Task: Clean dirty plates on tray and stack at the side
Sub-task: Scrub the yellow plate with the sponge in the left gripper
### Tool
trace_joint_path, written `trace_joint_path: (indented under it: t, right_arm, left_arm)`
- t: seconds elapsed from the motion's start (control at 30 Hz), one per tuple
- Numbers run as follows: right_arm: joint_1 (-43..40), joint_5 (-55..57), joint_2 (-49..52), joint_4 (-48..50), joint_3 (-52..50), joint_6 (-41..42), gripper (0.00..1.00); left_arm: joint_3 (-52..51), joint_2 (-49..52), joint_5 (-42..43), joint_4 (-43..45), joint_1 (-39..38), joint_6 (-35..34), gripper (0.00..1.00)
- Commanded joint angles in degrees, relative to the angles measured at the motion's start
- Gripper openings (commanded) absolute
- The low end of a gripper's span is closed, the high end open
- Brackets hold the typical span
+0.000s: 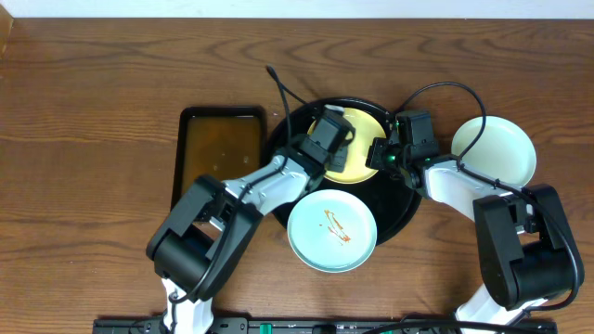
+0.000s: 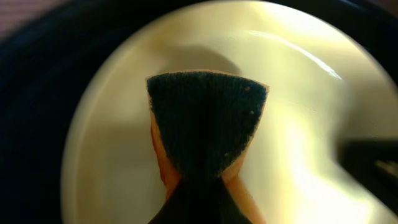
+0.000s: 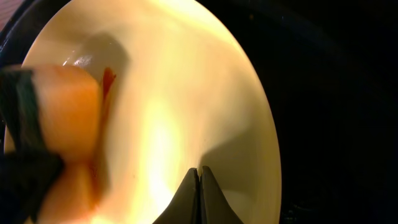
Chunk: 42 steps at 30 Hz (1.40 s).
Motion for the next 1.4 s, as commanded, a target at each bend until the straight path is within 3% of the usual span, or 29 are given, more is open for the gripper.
trace_joint_path:
  t: [0.0, 0.1, 0.33, 0.5, 0.7, 0.8, 1.37]
  right_arm:
    - [0.5, 0.2, 1.3, -0.9, 0.0, 0.6, 0.01]
    - [0.5, 0.2, 1.3, -1.0, 0.0, 0.6, 0.01]
    - [0.5, 0.2, 1.3, -1.3, 0.0, 0.6, 0.01]
    - [0.5, 0.2, 1.3, -2.5, 0.0, 0.6, 0.01]
    - [0.5, 0.2, 1.3, -2.7, 0.0, 0.6, 0.01]
    - [0.5, 0.2, 1.3, -2.7, 0.0, 0.6, 0.01]
    - [0.5, 0.2, 1.3, -2.8, 0.0, 0.6, 0.01]
  left_arm:
    - [1.2, 2.5, -2.8, -2.7, 3.9, 2.1, 0.08]
    - [1.5, -0.4, 4.1, -3.1, 4.9, 6.5, 0.08]
    - [1.8, -4.9, 12.0, 0.9, 2.8, 8.3, 0.08]
    - [2.7, -3.5, 13.2, -2.5, 1.7, 10.7, 0.07]
    - [15.3, -3.5, 12.6, -18.5, 1.9, 12.1, 0.07]
    - [19.7, -3.4, 12.5, -21.6, 2.9, 12.1, 0.07]
    - [19.8, 13.2, 14.1, -17.0, 2.7, 14.7, 0.08]
